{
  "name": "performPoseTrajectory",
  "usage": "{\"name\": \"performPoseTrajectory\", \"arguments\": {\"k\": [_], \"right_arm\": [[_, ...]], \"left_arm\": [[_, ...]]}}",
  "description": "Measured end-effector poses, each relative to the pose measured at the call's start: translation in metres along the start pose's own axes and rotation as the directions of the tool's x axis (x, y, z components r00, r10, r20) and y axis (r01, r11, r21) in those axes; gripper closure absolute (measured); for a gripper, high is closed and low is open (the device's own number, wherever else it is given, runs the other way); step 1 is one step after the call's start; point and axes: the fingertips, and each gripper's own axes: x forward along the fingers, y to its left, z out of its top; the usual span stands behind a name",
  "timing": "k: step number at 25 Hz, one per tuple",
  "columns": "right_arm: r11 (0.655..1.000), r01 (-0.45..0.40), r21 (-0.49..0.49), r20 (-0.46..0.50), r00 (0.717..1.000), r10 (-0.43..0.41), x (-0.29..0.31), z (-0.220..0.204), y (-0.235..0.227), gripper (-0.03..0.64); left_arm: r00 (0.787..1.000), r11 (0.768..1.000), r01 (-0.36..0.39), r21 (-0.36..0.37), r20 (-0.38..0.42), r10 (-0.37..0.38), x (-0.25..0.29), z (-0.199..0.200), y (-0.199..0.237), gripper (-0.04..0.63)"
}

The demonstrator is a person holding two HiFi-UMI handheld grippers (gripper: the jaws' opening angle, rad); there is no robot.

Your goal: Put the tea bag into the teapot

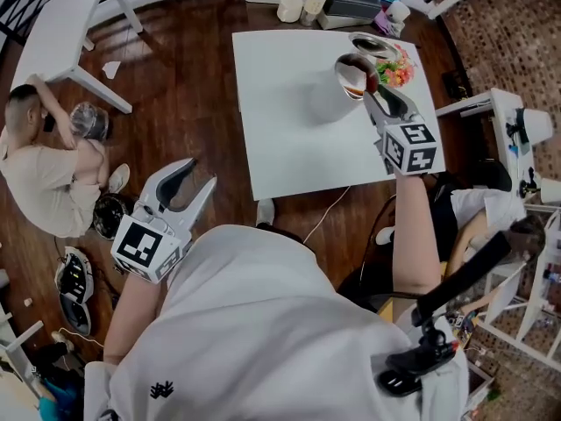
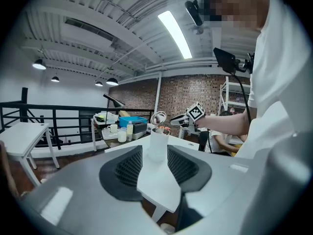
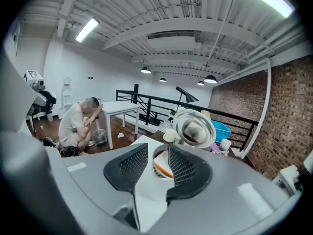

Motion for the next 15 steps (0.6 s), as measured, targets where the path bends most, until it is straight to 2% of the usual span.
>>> {"name": "performPoseTrajectory", "arguments": {"k": [6,15], "right_arm": [[0.996,0.088,0.008,0.062,0.994,-0.088,-0.087,0.008,0.072,0.489],[0.968,0.195,0.158,0.085,0.974,-0.210,-0.215,-0.024,0.200,0.492]], "left_arm": [[0.993,0.993,0.114,0.038,-0.003,-0.114,-0.035,-0.012,-0.010,0.462],[0.971,0.970,0.238,0.057,-0.014,-0.238,-0.111,-0.042,-0.023,0.462]]}}
